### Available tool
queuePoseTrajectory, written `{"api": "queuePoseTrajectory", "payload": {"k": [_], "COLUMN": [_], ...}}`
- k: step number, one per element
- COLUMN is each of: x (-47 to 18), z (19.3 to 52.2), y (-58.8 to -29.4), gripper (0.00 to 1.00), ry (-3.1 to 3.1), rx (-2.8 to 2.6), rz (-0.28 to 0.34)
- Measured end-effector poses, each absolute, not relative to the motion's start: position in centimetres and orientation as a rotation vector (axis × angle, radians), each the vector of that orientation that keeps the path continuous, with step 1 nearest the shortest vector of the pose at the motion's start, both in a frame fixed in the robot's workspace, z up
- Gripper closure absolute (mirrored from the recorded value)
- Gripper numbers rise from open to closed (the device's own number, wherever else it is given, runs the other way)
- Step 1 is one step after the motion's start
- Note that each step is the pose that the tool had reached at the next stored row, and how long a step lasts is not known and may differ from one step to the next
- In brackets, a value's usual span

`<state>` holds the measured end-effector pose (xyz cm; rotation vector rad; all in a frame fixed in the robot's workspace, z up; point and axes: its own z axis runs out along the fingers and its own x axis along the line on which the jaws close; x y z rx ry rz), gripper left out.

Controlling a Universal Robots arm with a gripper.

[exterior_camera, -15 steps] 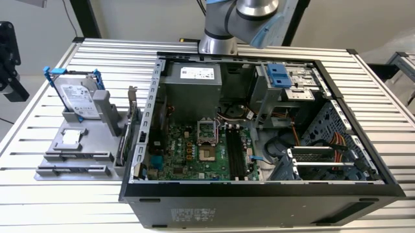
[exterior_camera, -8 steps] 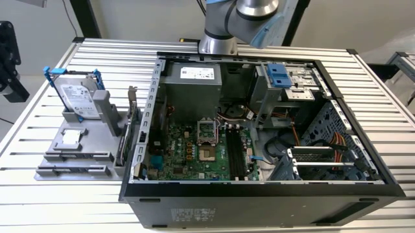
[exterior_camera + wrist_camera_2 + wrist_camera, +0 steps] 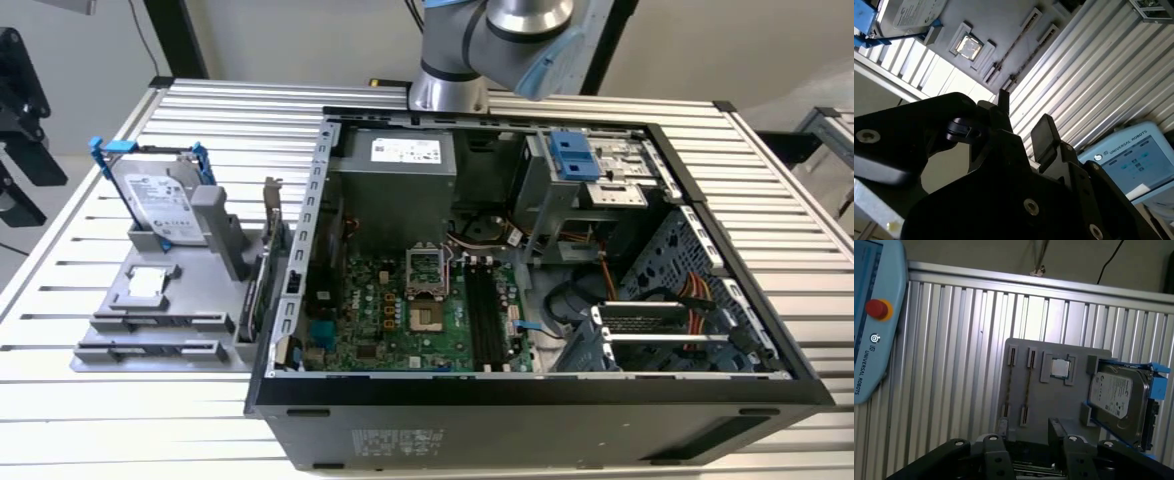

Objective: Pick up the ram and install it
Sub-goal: 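Pick up the ram and move it above insertion slot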

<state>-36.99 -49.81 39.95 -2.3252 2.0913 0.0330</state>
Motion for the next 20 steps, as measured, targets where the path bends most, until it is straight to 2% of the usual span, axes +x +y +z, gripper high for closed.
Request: {"api": "queuePoseTrajectory", "payload": {"k": [20], "x": [-37.0], "z": [38.8], "y": [-49.8], "gripper": [0.0], "ry": [2.097], "rx": [-2.321], "rz": [0.032]}}
